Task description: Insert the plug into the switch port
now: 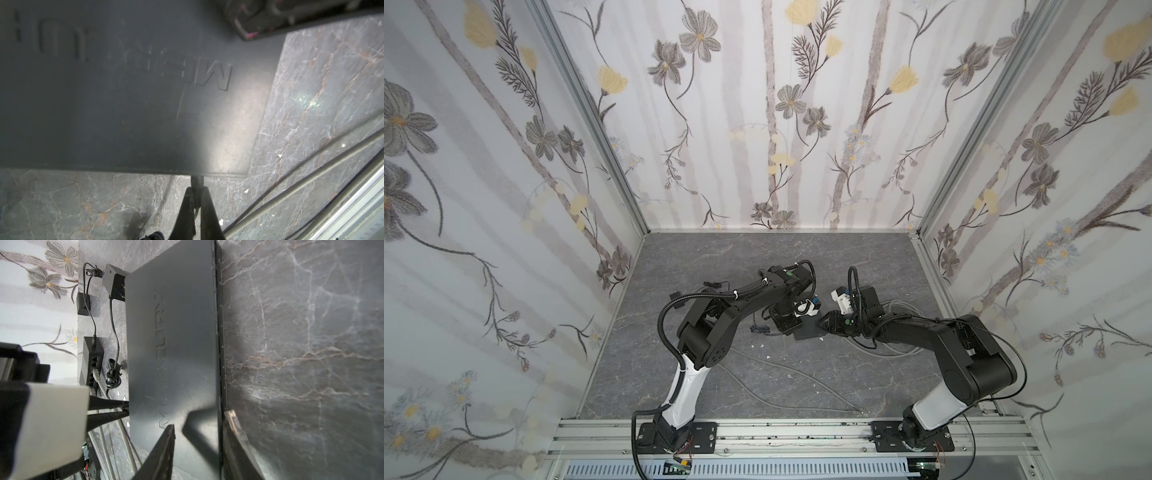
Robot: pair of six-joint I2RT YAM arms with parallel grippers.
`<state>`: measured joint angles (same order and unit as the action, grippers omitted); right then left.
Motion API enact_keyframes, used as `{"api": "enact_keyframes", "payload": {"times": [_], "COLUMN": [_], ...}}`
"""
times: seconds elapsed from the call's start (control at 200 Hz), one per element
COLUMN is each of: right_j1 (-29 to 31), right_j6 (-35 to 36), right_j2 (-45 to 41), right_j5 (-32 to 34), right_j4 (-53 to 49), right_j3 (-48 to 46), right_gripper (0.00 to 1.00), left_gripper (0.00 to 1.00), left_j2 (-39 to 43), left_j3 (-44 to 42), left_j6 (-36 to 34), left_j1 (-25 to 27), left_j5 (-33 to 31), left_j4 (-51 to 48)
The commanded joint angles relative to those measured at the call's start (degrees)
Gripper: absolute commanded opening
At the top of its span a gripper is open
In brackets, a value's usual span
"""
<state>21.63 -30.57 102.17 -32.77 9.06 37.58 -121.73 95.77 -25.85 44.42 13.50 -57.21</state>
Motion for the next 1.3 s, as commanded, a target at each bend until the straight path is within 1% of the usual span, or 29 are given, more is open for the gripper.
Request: {"api": "enact_keyframes", "payload": {"times": [0.0, 0.25, 0.43, 0.695, 0.834, 1.024, 1.294], "right_j1": [0.2, 0.2, 0.4, 1.9, 3.0, 4.2, 4.5], "right_j6": [-0.8, -0.7, 0.6, 1.4, 0.9, 0.2, -3.2], "right_j2": [-0.2, -0.2, 0.0, 0.2, 0.9, 1.8, 0.6], "right_j5": [-7.3, -9.3, -10.5, -15.8, -18.2, -19.8, -22.1], "right_j4": [0.6, 2.4, 2.6, 4.0, 5.6, 7.2, 11.7], "right_j3": [-0.5, -0.9, -0.7, -0.8, -0.8, -0.6, -3.4], "right_gripper": [0.38, 0.38, 0.38, 0.38, 0.38, 0.38, 0.37], "left_gripper": [0.0, 0.0, 0.0, 0.0, 0.0, 0.0, 0.0], "left_j2": [0.5, -0.8, -1.2, -0.7, -1.0, -0.8, 1.2], "left_j3": [0.3, -0.1, -0.3, -0.8, -1.7, -2.7, -3.2], "left_j6": [0.7, -0.4, 0.0, 1.7, 2.1, 4.0, 6.3], "left_j1": [0.1, 0.3, 0.2, 0.2, 0.4, 0.6, 0.6], "left_j5": [3.5, 6.7, 6.7, 7.8, 7.3, 6.5, 8.6], "left_j4": [8.4, 10.0, 11.1, 14.4, 16.0, 18.9, 21.0]}}
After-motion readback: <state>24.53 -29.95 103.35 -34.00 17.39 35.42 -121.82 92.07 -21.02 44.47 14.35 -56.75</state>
